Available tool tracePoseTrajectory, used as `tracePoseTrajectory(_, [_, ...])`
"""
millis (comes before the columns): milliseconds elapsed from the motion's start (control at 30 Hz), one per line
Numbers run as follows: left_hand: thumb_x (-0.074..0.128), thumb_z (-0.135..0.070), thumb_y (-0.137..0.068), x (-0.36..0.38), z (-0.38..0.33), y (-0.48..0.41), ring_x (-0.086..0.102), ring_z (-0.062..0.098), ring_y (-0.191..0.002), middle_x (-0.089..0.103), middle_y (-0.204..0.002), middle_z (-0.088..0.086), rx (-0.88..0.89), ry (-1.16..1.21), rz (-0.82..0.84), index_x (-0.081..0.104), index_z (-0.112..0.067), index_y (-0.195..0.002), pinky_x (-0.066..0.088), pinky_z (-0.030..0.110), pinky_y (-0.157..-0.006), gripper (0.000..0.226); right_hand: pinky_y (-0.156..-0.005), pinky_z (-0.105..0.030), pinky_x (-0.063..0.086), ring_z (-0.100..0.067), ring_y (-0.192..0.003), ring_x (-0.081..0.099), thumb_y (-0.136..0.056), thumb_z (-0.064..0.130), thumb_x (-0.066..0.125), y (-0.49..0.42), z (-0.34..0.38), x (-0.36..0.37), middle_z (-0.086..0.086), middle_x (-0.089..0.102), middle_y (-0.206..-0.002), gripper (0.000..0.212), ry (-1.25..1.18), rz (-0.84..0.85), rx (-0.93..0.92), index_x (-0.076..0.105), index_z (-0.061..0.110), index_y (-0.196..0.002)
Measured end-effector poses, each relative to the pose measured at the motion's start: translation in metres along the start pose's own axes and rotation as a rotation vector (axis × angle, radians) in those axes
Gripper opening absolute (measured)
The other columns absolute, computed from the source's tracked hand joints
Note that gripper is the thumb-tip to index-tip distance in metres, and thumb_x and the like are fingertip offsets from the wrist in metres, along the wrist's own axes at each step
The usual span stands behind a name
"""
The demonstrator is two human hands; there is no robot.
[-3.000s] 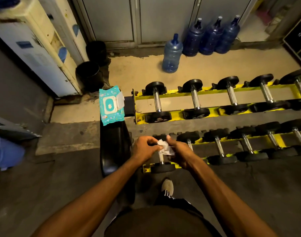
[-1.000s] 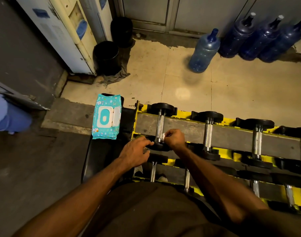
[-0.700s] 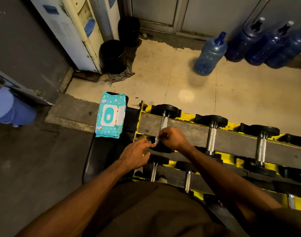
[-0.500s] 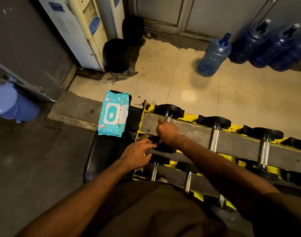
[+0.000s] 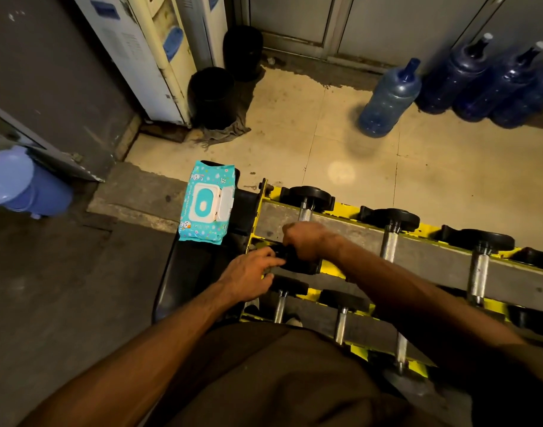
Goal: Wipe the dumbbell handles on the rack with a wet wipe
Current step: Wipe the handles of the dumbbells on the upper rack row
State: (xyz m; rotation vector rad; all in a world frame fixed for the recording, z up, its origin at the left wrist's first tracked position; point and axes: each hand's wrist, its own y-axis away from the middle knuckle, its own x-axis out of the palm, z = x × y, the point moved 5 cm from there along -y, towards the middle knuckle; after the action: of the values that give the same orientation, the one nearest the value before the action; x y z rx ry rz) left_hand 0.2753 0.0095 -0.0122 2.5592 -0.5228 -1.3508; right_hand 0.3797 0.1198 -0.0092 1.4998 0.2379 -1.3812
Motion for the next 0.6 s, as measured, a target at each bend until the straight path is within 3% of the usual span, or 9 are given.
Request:
tracePoseTrajectory(67, [0.059,-0.022,-0.097,0.001,0.002,0.001,0.05,0.009,-0.128,0.05,-0.142,-0.009,-0.001,0.014,-0.003,0.05,-0.034,-0.146,0.045,0.03,-0.103,0.052,-0.068,-0.026,0.043,-0.017,-0.094,0.06,-0.088,0.023,0.069,0.007,-0.017,0.002,0.003,0.058,-0.097,0.015,-0.134,-0.122,0.091,0.071,0.021,-0.102])
tracePoseTrajectory(200, [0.059,-0.021,-0.097,0.001,0.004,0.0,0.048,0.006,-0.131,0.049,-0.144,-0.01,-0.007,0.033,-0.026,0.048,-0.038,-0.146,0.042,0.026,-0.102,0.053,-0.063,-0.021,0.049,-0.013,-0.08,0.065,-0.083,0.014,0.074,0.031,-0.035,0.033,0.0,0.07,-0.088,0.003,-0.67,-0.256,0.414,0.072,0.016,-0.084])
tracePoseTrajectory(367, [0.06,-0.019,-0.097,0.001,0.005,-0.001,0.05,0.008,-0.128,0.053,-0.14,-0.007,-0.012,0.051,-0.052,0.053,-0.034,-0.144,0.041,0.025,-0.102,0.051,-0.062,-0.031,0.059,-0.019,-0.076,0.067,-0.083,0.001,0.07,0.035,-0.05,0.069,-0.007,0.069,-0.082,0.009,-1.156,-0.337,0.855,0.073,0.01,-0.083])
tracePoseTrajectory(533, [0.061,-0.021,-0.097,0.001,0.004,-0.002,0.049,0.009,-0.13,0.053,-0.141,-0.006,-0.011,0.038,-0.065,0.053,-0.034,-0.144,0.04,0.026,-0.103,0.05,-0.056,-0.03,0.054,-0.02,-0.077,0.064,-0.092,0.005,0.061,0.028,-0.043,0.078,-0.009,0.07,-0.091,0.016,-1.284,-0.211,0.852,0.075,0.009,-0.098])
tracePoseTrajectory(600, [0.061,-0.021,-0.097,0.001,0.006,-0.001,0.047,0.008,-0.132,0.052,-0.143,-0.007,-0.015,0.036,-0.064,0.052,-0.035,-0.145,0.038,0.025,-0.104,0.051,-0.06,-0.029,0.051,-0.022,-0.08,0.062,-0.095,0.01,0.055,0.027,-0.043,0.076,-0.015,0.068,-0.099,0.02,-1.304,-0.03,0.761,0.074,0.013,-0.102])
